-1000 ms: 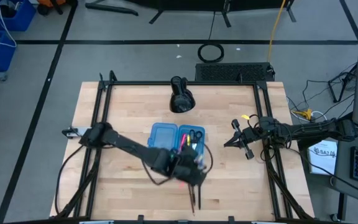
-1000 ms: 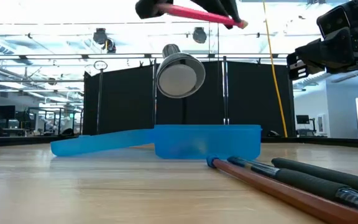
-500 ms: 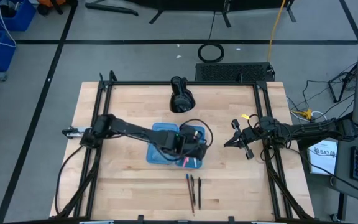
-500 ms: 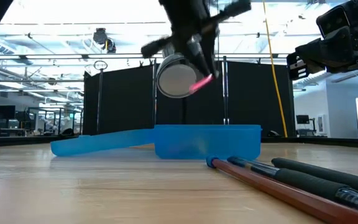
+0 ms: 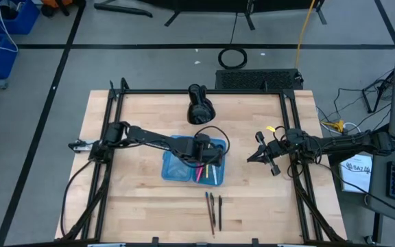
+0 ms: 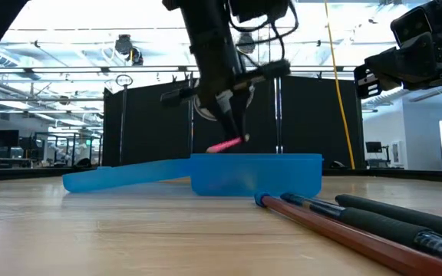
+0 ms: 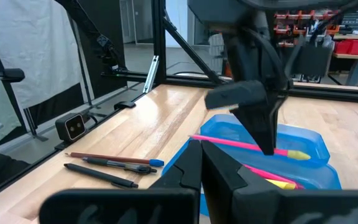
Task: Pick & place school supplies into a supply box
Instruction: Put the pink pen into the blue supply box
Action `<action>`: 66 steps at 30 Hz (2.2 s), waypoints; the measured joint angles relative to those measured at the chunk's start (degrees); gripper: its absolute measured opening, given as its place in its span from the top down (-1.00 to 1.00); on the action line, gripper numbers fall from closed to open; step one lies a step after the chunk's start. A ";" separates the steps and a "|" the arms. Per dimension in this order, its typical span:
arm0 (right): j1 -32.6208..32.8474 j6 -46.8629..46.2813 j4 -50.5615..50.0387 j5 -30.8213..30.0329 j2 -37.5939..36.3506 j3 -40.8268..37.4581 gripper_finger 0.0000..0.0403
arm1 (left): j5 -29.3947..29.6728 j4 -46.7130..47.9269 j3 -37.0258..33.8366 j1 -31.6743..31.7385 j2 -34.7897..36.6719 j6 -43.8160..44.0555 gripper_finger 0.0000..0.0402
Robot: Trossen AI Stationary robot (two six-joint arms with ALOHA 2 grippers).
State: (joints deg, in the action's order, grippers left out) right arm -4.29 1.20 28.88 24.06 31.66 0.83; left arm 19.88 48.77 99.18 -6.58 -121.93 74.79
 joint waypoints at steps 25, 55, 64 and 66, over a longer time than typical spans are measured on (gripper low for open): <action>0.01 0.28 -0.02 0.04 0.00 0.01 1.00 | 1.13 -1.92 -2.38 2.32 -0.38 1.49 0.95; 0.01 0.54 0.03 0.04 0.02 0.00 1.00 | -2.38 -8.83 -10.60 2.58 -0.90 0.62 0.59; 0.01 -0.06 0.04 0.04 0.01 0.01 1.00 | -2.63 -8.01 -9.93 2.04 -0.22 -2.15 0.33; 0.01 -0.08 0.07 0.04 0.02 0.00 1.00 | -2.32 -8.00 -8.93 2.04 1.08 -4.32 0.30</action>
State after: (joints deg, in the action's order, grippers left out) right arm -4.28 1.13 28.95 24.10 31.68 0.82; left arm 17.56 40.78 90.24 -4.54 -120.85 70.47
